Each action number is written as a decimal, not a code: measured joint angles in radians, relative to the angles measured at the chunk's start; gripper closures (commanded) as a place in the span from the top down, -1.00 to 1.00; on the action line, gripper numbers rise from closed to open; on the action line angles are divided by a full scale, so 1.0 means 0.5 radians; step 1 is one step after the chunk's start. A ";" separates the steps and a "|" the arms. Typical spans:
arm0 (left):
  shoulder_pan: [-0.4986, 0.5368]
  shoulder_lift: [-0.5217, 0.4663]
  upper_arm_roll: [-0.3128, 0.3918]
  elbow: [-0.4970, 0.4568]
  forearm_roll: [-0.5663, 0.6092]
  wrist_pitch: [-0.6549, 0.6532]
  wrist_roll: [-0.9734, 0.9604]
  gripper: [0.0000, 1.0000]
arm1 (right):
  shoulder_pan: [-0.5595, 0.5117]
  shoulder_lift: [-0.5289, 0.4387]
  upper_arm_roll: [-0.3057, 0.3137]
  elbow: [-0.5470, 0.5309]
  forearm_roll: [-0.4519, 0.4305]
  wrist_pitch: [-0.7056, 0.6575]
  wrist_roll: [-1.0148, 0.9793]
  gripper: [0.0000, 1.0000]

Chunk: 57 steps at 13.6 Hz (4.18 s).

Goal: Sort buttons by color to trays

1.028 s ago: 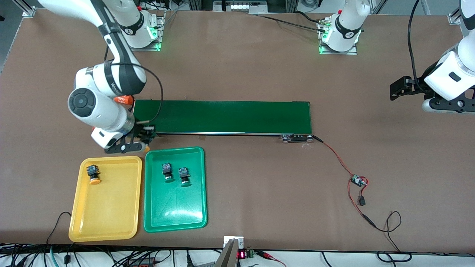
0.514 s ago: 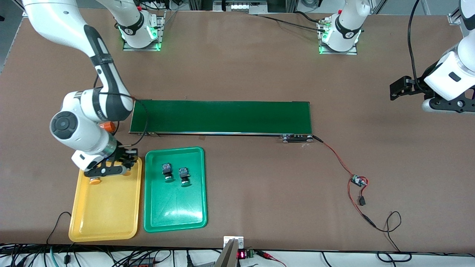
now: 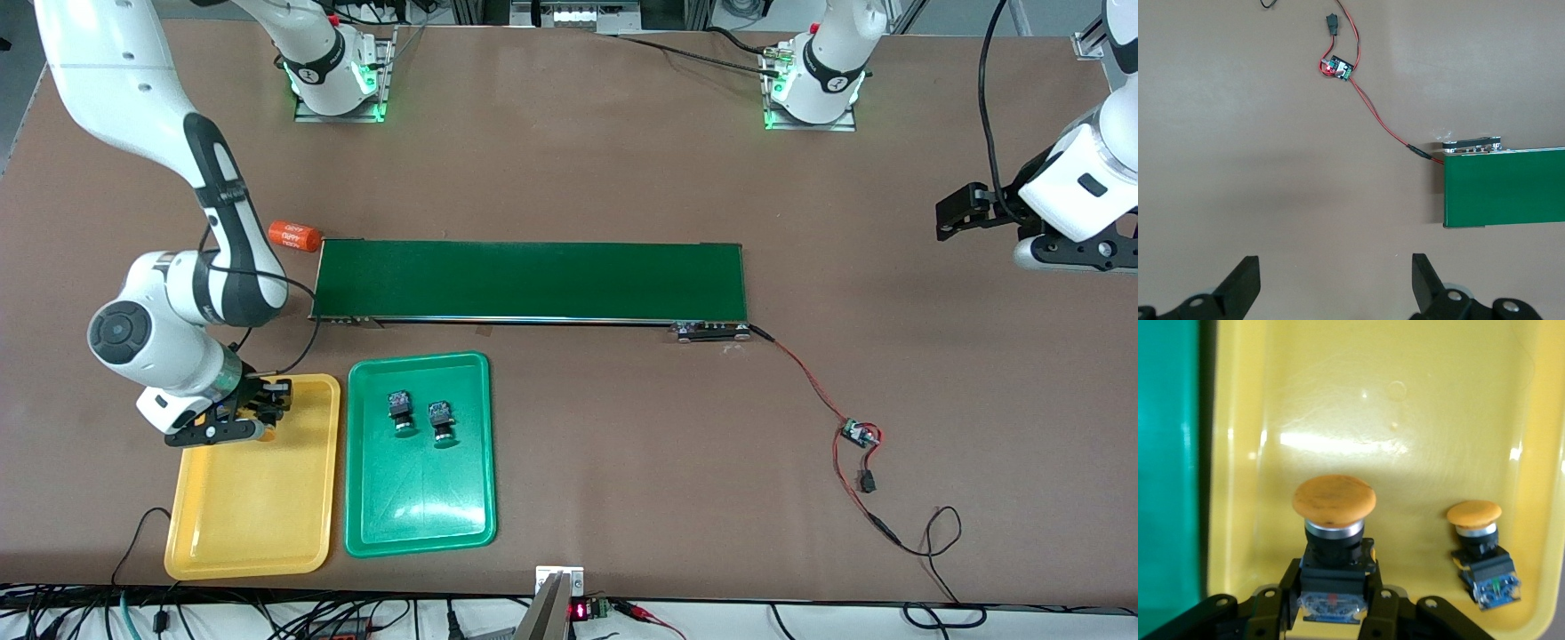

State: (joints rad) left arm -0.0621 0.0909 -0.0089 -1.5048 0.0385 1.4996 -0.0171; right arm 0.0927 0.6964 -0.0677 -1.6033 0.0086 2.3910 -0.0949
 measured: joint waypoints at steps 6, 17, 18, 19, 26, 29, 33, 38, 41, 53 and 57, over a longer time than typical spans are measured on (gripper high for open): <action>0.001 0.000 0.001 -0.001 0.000 -0.002 0.000 1.00 | 0.001 0.093 -0.010 0.031 0.000 0.070 -0.001 1.00; 0.001 0.000 0.001 -0.001 0.000 -0.018 0.000 1.00 | 0.011 -0.216 -0.037 0.080 0.000 -0.379 -0.002 1.00; 0.001 0.000 0.001 -0.001 0.000 -0.023 0.000 1.00 | 0.007 -0.286 -0.043 0.083 0.000 -0.459 -0.002 1.00; 0.001 0.000 -0.001 -0.001 0.000 -0.027 0.000 1.00 | 0.004 -0.359 -0.048 0.085 0.000 -0.541 -0.002 1.00; -0.005 -0.003 -0.010 0.000 0.000 -0.035 0.000 1.00 | -0.116 -0.909 -0.065 0.091 -0.001 -1.199 -0.002 1.00; -0.007 -0.006 -0.014 0.001 0.000 -0.037 0.000 1.00 | -0.137 -1.115 -0.066 0.088 -0.031 -1.485 -0.002 1.00; -0.007 -0.006 -0.014 0.001 0.000 -0.038 0.000 1.00 | -0.138 -1.305 -0.066 0.035 -0.052 -1.690 -0.002 1.00; -0.007 -0.006 -0.014 0.001 0.000 -0.039 0.000 1.00 | -0.138 -1.367 -0.046 -0.070 -0.052 -1.711 -0.002 1.00; -0.007 -0.006 -0.014 0.001 0.000 -0.040 0.000 1.00 | -0.139 -1.361 -0.046 -0.071 -0.052 -1.711 0.016 1.00; -0.004 -0.006 -0.013 0.001 0.000 -0.057 0.000 1.00 | -0.134 -1.269 -0.025 -0.001 -0.050 -1.671 0.074 1.00; -0.004 -0.006 -0.013 0.001 0.000 -0.069 0.000 1.00 | -0.026 -1.242 -0.004 0.021 -0.048 -1.670 0.098 1.00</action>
State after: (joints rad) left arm -0.0639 0.0880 -0.0155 -1.5043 0.0385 1.4651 -0.0171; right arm 0.0798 0.0754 -0.0695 -1.5930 -0.0153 1.5560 -0.0460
